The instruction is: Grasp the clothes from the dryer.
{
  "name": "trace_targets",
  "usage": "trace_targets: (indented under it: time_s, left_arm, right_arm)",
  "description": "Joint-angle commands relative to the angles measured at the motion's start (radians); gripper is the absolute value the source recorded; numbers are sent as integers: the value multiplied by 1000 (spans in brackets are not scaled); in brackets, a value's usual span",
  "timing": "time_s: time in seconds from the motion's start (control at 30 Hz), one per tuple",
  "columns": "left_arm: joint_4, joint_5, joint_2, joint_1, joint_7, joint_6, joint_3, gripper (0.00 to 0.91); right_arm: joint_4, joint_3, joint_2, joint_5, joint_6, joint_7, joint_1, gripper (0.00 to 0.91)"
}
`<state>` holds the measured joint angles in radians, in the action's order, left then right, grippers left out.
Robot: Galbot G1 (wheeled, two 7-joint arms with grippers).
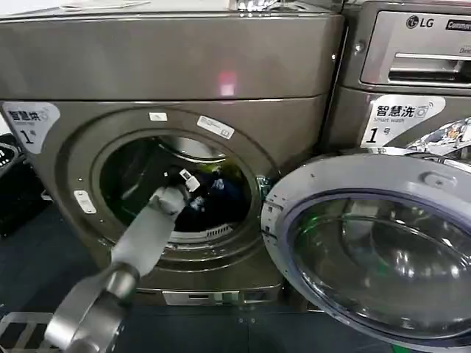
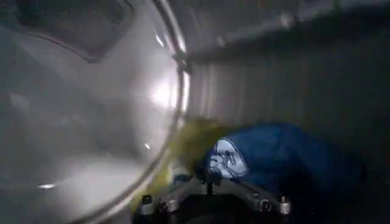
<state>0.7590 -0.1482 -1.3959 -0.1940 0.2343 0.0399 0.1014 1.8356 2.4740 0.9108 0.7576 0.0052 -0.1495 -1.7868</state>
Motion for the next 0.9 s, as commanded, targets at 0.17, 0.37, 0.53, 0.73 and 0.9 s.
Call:
trace_targets:
  time_s: [0.17, 0.37, 0.53, 0.73, 0.9]
  left_arm:
    - [354, 212, -21, -196, -463, -117, 108, 0]
    - [505, 242, -49, -318, -566, -158, 182, 0]
    - [619, 209, -68, -444, -601, -157, 212, 0]
    - [657, 182, -62, -501, -564, -140, 209, 0]
    - [654, 184, -47, -492, -523, -129, 194, 0]
  right_arm:
    - [4, 10, -13, 8, -6, -20, 3, 907]
    - [-4, 11, -17, 12, 5, -6, 2, 907]
    - [-10, 21, -14, 9, 5, 6, -10, 907]
    - [-25, 37, -10, 18, -1, 32, -18, 907]
    - [-33, 40, -13, 27, 12, 34, -21, 907]
